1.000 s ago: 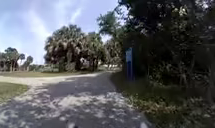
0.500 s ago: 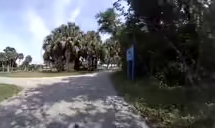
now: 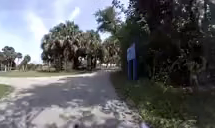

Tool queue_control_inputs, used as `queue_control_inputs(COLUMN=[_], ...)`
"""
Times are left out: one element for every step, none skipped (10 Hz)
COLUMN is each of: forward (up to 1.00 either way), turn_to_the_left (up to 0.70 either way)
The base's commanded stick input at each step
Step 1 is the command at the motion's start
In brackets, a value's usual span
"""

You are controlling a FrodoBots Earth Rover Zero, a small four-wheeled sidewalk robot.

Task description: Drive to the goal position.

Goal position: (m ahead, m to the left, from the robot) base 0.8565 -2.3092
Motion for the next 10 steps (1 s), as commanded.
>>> queue_control_inputs(forward=[0.00, 0.00, 0.00, 0.00, 0.00, 0.00, 0.00, 0.00, 0.00, 0.00], turn_to_the_left=[0.70, 0.70, 0.70, 0.70, 0.70, 0.70, 0.70, 0.70, 0.70, 0.70])
